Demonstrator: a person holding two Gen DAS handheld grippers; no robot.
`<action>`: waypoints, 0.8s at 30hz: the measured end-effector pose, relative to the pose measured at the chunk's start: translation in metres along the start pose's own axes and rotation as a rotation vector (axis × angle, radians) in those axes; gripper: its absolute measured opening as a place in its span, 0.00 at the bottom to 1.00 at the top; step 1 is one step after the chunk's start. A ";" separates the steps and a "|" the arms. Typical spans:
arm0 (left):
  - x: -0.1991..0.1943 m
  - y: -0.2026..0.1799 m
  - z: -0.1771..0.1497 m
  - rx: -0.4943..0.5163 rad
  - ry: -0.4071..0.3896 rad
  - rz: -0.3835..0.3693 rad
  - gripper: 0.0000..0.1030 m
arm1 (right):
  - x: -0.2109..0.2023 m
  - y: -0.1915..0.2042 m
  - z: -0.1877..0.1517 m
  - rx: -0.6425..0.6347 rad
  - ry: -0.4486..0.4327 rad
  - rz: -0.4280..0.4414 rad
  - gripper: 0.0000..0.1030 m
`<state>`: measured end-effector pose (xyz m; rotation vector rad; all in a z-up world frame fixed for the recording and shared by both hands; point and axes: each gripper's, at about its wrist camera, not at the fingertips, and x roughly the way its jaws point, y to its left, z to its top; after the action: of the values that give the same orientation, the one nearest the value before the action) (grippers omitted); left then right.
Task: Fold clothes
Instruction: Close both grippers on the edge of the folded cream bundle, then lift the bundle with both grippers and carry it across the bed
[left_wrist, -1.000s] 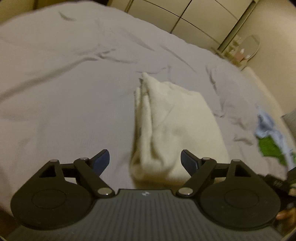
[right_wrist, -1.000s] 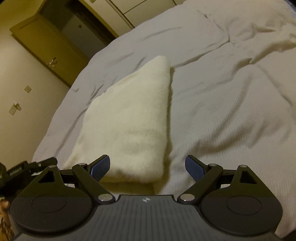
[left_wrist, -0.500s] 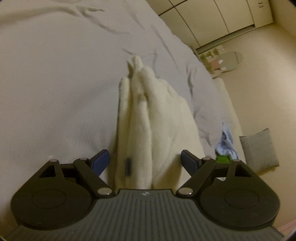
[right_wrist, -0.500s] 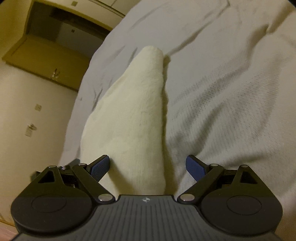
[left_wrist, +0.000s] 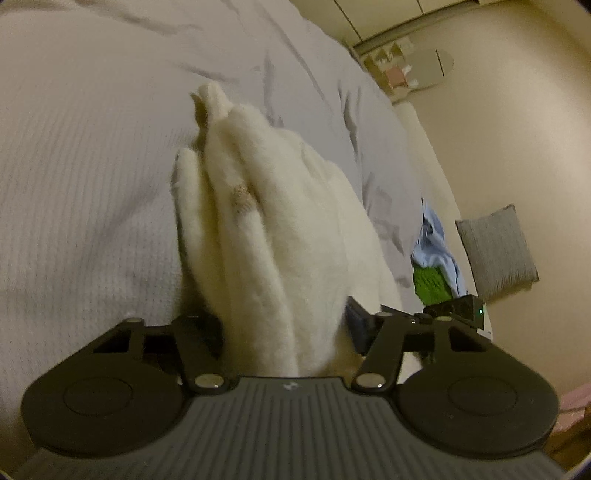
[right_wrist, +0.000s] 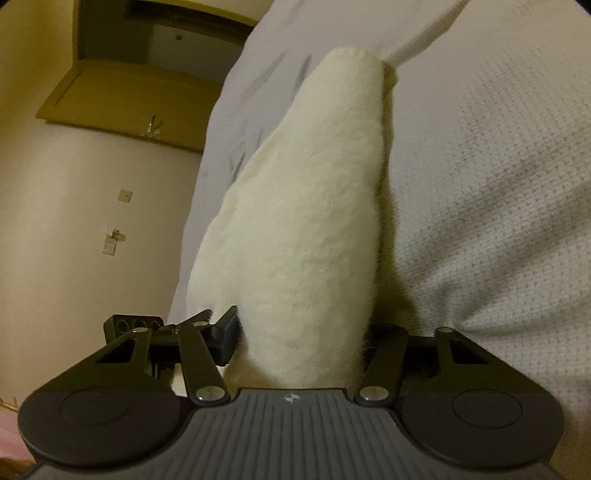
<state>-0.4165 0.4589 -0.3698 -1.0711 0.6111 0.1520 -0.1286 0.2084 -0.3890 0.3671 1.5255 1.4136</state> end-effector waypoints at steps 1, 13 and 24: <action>-0.001 -0.002 0.002 0.004 0.011 0.008 0.48 | 0.000 0.004 -0.001 0.006 -0.001 -0.016 0.51; -0.101 -0.030 0.050 -0.078 -0.032 0.084 0.43 | 0.035 0.144 0.004 -0.023 0.041 -0.087 0.49; -0.308 0.045 0.130 -0.146 -0.102 0.169 0.43 | 0.213 0.320 0.010 -0.051 0.128 -0.040 0.49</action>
<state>-0.6379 0.6455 -0.1959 -1.1444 0.6048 0.4012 -0.3436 0.4656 -0.1995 0.2173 1.5874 1.4647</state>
